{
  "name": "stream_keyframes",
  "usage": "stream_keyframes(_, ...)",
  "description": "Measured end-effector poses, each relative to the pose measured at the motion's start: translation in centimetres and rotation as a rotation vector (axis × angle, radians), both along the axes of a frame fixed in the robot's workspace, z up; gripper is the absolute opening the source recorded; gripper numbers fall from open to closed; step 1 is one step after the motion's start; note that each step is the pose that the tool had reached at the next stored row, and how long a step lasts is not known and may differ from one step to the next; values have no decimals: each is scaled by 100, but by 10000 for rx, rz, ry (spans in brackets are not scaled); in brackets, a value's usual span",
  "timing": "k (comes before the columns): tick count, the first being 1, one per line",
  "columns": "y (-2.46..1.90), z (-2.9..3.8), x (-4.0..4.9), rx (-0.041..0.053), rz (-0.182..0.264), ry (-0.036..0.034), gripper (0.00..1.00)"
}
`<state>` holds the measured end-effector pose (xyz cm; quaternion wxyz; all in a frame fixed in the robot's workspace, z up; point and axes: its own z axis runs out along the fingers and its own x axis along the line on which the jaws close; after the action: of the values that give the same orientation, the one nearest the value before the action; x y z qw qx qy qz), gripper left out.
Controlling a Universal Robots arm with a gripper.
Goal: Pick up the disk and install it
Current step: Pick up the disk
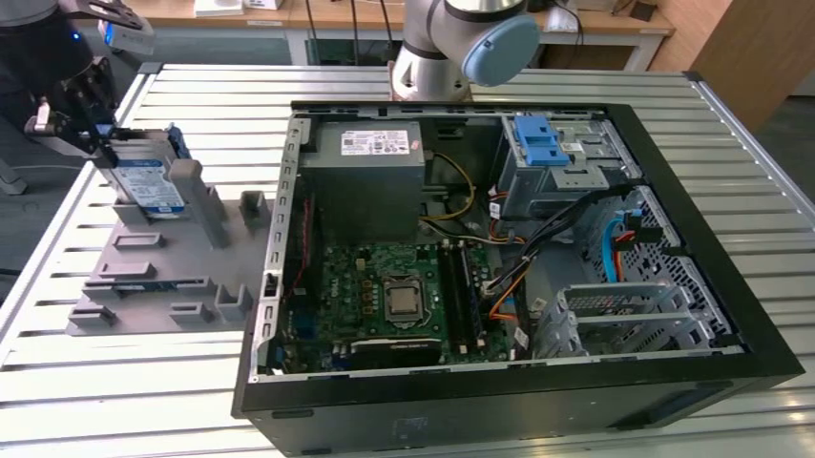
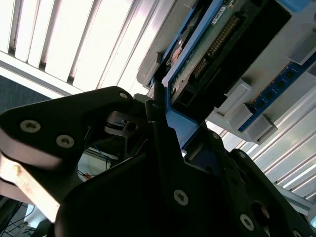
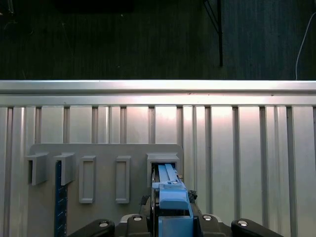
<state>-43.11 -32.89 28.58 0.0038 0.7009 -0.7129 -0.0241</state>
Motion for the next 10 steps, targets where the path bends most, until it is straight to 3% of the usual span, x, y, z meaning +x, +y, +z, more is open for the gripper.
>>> stream_keyframes(10,0,42,0,1,-1,-1,37)
